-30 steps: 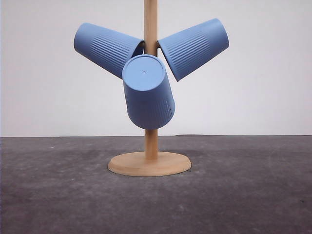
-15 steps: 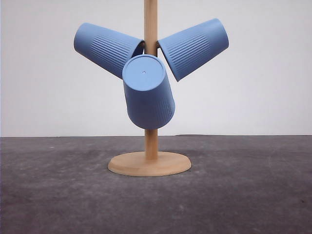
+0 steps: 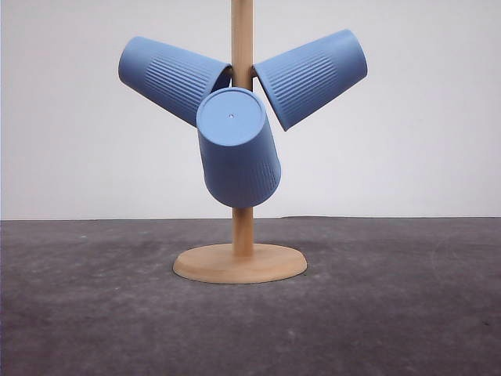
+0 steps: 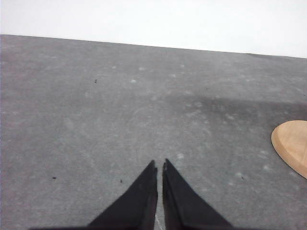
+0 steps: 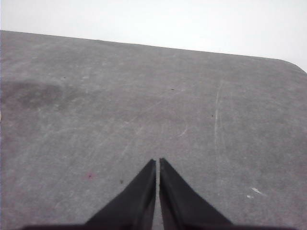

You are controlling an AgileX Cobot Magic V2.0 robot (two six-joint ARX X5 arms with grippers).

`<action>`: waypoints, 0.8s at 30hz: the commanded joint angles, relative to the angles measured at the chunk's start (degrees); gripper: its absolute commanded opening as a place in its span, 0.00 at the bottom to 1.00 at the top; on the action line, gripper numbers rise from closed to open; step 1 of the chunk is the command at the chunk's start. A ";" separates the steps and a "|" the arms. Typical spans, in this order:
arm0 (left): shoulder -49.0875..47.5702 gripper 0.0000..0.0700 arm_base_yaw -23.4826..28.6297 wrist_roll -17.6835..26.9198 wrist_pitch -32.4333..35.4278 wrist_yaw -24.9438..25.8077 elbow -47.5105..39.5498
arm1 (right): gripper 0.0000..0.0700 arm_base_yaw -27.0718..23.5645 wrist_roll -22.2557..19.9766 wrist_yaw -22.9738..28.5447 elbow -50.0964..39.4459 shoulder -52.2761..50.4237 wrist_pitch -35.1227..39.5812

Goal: Place three cups

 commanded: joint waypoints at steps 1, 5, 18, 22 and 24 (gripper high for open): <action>-0.04 0.00 -0.11 0.83 -0.28 0.04 -0.74 | 0.01 -0.07 -0.22 0.15 -0.22 -0.04 0.68; -0.04 0.00 -0.11 0.83 -0.28 0.04 -0.74 | 0.01 -0.07 -0.22 0.15 -0.22 -0.04 0.68; -0.04 0.00 -0.11 0.83 -0.28 0.04 -0.74 | 0.01 -0.07 -0.22 0.15 -0.22 -0.04 0.68; -0.04 0.00 -0.11 0.83 -0.28 0.04 -0.74 | 0.01 -0.07 -0.22 0.15 -0.22 -0.04 0.68; -0.04 0.00 -0.11 0.83 -0.28 0.04 -0.74 | 0.01 -0.07 -0.22 0.15 -0.22 -0.04 0.68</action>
